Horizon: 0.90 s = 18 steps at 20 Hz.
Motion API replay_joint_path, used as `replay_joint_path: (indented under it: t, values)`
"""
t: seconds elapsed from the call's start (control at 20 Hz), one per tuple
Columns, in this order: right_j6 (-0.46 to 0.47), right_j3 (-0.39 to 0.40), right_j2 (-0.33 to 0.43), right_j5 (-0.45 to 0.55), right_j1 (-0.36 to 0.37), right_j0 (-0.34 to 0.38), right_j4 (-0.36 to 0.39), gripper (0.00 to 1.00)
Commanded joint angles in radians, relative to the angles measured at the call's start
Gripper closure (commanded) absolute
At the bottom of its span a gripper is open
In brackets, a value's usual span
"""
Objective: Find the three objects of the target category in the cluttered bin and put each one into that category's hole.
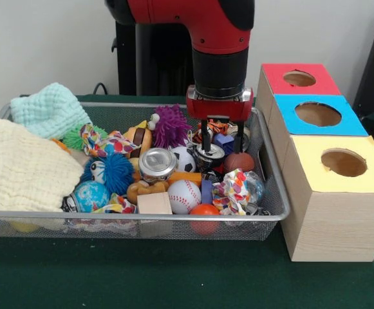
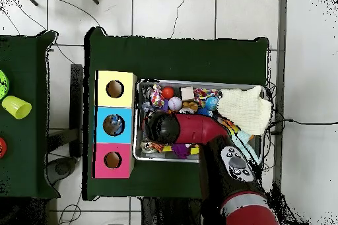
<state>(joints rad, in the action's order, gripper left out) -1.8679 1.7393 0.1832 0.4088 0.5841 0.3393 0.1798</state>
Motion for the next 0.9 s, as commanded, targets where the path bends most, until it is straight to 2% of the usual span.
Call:
replay_joint_path:
  t: [0.05, 0.55, 0.9]
  values:
    - [-0.042, 0.034, 0.102, -0.011, 0.017, -0.001, 0.000, 0.00]
    - [-0.060, -0.015, 0.058, 0.002, -0.012, -0.043, 0.014, 0.00]
    - [-0.070, -0.054, 0.019, -0.044, -0.079, -0.065, 0.036, 0.00]
